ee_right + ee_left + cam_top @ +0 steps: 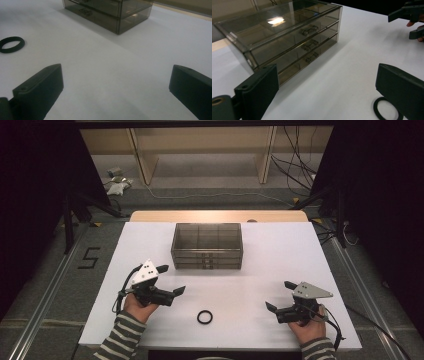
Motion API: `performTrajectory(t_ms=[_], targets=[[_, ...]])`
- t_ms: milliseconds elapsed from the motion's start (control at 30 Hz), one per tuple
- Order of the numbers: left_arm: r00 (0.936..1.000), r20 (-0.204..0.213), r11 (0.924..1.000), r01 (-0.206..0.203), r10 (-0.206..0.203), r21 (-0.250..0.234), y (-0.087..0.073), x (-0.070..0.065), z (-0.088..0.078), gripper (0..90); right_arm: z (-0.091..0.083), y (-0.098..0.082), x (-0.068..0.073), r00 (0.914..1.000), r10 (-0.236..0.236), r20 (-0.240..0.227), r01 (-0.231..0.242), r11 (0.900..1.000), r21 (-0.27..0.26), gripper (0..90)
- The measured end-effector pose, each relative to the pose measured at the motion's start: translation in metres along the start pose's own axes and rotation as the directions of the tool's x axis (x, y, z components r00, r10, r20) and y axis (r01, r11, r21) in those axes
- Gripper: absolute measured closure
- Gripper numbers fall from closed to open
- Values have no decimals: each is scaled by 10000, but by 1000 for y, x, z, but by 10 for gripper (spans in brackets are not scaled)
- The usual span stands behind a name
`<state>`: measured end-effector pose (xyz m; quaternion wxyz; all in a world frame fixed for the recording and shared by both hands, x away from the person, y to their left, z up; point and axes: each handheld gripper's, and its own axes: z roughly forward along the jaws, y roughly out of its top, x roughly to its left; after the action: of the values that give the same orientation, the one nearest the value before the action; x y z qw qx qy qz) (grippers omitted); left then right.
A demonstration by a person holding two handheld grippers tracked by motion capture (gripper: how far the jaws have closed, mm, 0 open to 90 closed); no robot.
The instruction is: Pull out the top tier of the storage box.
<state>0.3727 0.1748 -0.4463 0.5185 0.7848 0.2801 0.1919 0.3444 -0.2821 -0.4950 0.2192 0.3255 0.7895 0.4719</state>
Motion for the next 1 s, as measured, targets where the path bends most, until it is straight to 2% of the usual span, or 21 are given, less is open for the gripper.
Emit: performTrajectory(t_ms=[100, 200, 367, 500, 600, 700, 733, 833, 967, 1000], targets=[[9999, 137, 10000, -71, 71, -31, 5, -2, 6, 38, 0, 0, 0, 10000, 32, 15, -33, 10000, 25, 5], [9996, 261, 9998, -144, 140, 165, 13, -5, 15, 28, -1, 0, -1, 10000, 5, 12, -5, 10000, -16, 5], [9990, 441, 9999, -63, 56, 150, 18, -4, 20, 9, -1, 0, 0, 10000, 1, -2, -1, 10000, -52, 5], [9978, 647, 9995, -189, 171, 270, 23, -4, 26, 7, -1, 0, 0, 10000, 17, 1, -16, 10000, -23, 4], [9982, 577, 9965, -199, 152, 811, 27, -5, 28, 25, -1, 0, 0, 10000, 12, 4, -12, 10000, 8, 4], [9981, 589, 9962, -251, 202, 832, 28, -6, 29, 54, -1, 0, 0, 10000, 10, -1, -10, 10000, 9, 4], [9967, 807, 9966, -193, 128, 797, 30, -6, 31, 54, 0, 0, 0, 10000, 12, -6, -12, 10000, -6, 5], [9948, 1012, 9967, -212, 132, 786, 32, -6, 32, 40, -1, 0, 0, 10000, -4, -13, 4, 10000, -4, 5], [9941, 1073, 9962, -249, 159, 833, 34, -5, 32, 51, -1, 0, 0, 10000, -11, -24, 11, 10000, -10, 5], [9923, 1227, 9968, -246, 151, 761, 34, -3, 31, 63, -1, 0, 0, 10000, -36, -50, 36, 10000, -5, 4]])
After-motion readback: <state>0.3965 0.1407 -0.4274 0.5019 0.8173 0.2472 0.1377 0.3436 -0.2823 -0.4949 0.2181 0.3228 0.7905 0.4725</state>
